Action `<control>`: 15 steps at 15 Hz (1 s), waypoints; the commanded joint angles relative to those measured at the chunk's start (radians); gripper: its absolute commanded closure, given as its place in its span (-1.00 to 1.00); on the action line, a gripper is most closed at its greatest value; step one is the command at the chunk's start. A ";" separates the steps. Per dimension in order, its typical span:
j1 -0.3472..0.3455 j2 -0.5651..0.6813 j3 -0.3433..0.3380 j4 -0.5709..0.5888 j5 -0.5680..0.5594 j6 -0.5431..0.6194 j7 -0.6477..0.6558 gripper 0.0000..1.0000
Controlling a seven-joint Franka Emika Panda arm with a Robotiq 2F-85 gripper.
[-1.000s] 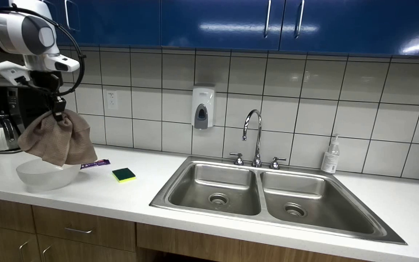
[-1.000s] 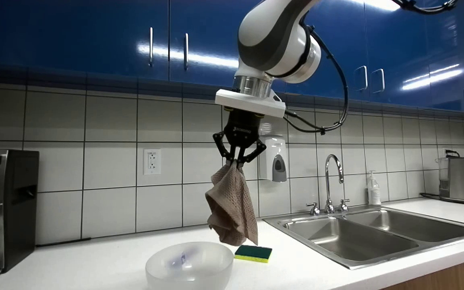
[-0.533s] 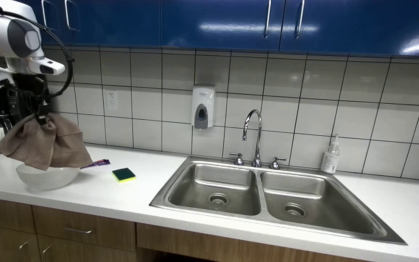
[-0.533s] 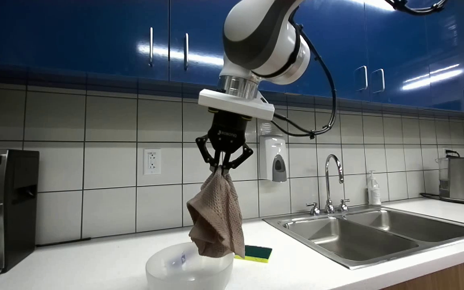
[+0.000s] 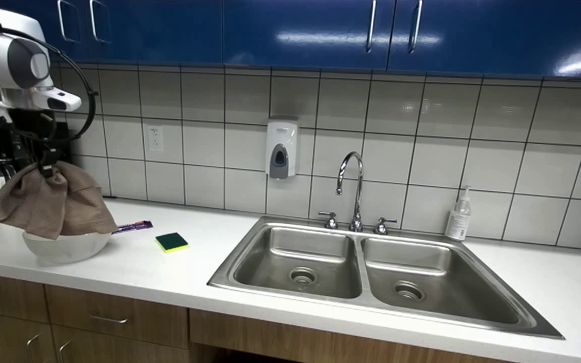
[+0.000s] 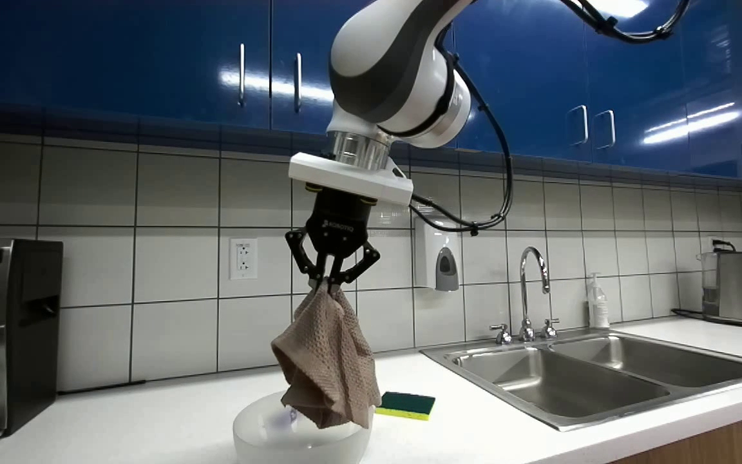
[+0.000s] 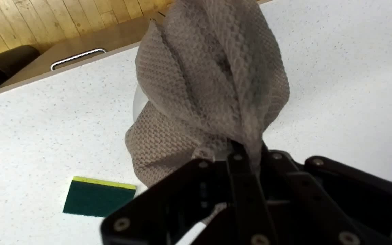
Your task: Put the towel in the bowl.
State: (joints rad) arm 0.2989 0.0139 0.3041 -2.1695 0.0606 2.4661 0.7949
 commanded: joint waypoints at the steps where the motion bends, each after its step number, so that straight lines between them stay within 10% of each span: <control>1: 0.012 0.083 0.002 0.073 0.007 0.014 -0.022 0.96; 15: 0.080 0.334 -0.062 0.233 -0.012 0.066 -0.005 0.96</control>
State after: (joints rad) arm 0.3550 0.3108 0.2674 -1.9823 0.0561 2.5245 0.7948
